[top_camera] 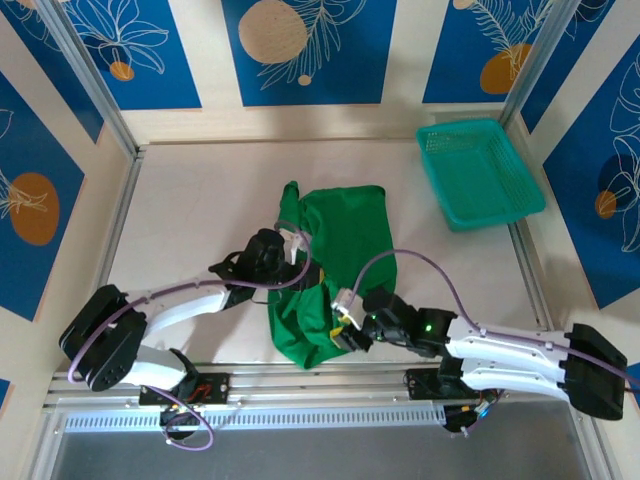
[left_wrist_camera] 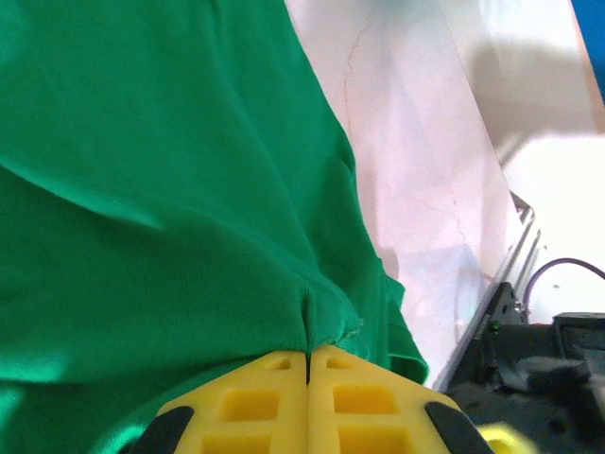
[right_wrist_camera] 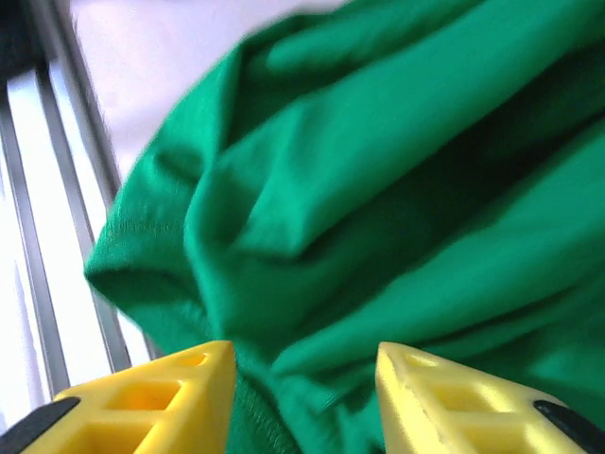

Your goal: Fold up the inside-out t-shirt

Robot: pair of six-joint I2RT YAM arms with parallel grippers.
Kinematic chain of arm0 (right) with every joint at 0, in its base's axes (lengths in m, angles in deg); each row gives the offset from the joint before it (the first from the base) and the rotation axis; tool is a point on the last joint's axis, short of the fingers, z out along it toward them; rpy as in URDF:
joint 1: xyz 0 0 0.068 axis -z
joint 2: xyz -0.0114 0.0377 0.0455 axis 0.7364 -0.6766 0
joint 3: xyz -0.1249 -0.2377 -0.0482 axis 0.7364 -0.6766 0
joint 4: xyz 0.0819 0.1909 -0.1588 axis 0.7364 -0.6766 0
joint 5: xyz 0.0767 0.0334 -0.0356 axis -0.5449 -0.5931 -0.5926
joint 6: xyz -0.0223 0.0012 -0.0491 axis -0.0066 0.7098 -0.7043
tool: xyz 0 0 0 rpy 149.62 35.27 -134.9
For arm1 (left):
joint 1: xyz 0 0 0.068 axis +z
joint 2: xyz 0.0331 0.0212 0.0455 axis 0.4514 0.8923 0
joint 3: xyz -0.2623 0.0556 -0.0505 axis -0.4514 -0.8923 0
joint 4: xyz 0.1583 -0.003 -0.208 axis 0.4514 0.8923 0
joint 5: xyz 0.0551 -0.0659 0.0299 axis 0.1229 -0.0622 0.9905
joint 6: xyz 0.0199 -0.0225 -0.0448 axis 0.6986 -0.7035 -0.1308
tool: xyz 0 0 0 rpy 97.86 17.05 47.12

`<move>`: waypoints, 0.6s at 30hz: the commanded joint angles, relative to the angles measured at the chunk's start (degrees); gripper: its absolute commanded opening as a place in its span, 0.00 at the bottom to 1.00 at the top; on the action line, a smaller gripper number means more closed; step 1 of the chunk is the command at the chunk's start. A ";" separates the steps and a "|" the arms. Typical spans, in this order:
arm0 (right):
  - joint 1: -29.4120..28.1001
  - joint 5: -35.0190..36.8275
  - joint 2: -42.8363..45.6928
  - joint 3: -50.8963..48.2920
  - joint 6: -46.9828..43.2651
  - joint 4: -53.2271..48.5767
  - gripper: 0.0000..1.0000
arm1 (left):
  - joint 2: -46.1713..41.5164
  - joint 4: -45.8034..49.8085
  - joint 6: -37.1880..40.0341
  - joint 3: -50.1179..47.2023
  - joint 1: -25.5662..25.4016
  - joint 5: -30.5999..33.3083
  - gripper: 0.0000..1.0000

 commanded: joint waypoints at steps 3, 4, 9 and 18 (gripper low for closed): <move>7.04 -2.43 1.36 6.59 11.42 -4.70 0.59 | -5.08 -2.14 -3.85 -2.25 0.40 -2.03 0.00; 8.39 -3.51 0.30 7.27 13.80 -5.02 0.59 | -5.57 -1.77 -4.11 -2.29 0.41 -1.84 0.00; 9.69 -1.91 -9.14 8.71 22.19 -1.72 0.50 | -6.76 -3.91 -6.46 -3.96 0.46 -2.61 0.00; 12.16 -15.50 -7.74 15.95 10.14 -11.48 0.00 | -9.28 1.17 -2.47 -3.72 0.84 -2.63 0.00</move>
